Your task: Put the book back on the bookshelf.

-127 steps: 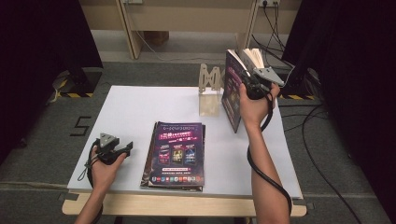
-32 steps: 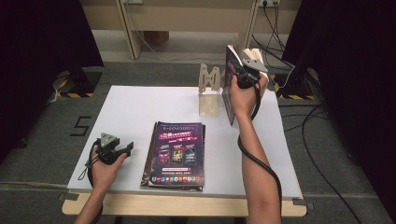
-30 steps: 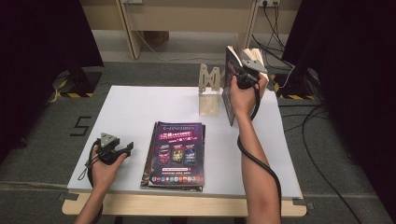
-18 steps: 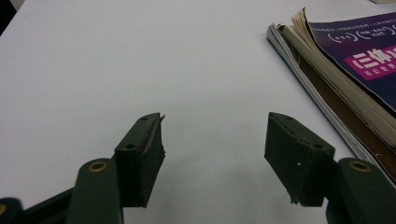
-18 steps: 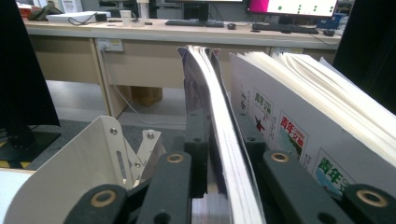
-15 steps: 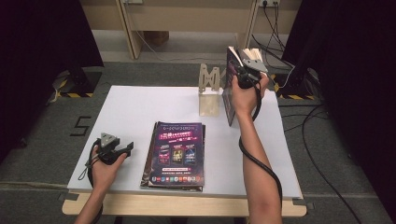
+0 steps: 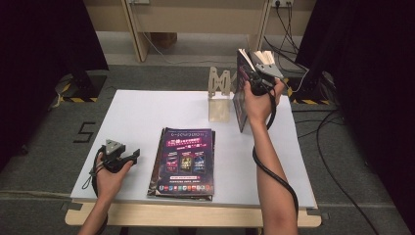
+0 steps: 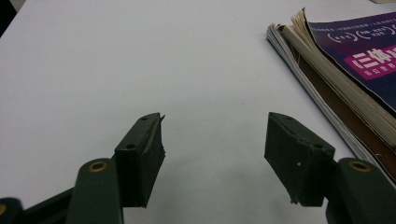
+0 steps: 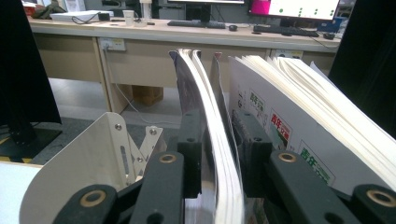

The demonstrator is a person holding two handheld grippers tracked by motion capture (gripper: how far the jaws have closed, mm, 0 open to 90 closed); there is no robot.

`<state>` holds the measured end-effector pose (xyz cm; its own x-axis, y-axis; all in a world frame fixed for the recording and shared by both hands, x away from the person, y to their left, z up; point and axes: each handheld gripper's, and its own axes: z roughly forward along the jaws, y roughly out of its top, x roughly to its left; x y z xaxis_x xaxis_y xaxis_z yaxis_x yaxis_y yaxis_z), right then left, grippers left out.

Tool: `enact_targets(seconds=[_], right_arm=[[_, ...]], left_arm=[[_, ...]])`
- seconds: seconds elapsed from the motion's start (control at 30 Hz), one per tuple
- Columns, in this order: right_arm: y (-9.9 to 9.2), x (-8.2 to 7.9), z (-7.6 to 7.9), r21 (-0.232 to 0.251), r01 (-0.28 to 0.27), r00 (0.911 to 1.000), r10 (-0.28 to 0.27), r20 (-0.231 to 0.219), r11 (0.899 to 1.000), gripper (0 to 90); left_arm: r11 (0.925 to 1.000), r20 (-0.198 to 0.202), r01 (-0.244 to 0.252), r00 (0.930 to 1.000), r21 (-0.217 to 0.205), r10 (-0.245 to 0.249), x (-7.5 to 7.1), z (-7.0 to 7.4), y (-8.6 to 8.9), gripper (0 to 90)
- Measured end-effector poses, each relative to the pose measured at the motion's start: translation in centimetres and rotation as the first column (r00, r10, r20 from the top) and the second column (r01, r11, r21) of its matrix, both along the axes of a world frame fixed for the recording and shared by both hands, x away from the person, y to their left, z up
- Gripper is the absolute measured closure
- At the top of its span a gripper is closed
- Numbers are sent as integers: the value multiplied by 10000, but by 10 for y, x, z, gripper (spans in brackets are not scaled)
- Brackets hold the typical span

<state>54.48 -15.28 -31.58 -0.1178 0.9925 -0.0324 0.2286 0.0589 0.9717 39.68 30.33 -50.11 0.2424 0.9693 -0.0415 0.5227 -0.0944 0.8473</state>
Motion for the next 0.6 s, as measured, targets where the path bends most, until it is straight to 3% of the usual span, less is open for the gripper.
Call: enact_targets(seconds=[0.6], right_arm=[[-5, -13, -2, 306, -204, 9998, 205, -38, 9993, 682]], left_arm=[[10000, -3, -11, 10000, -3, 11, 0, 0, 0, 365]])
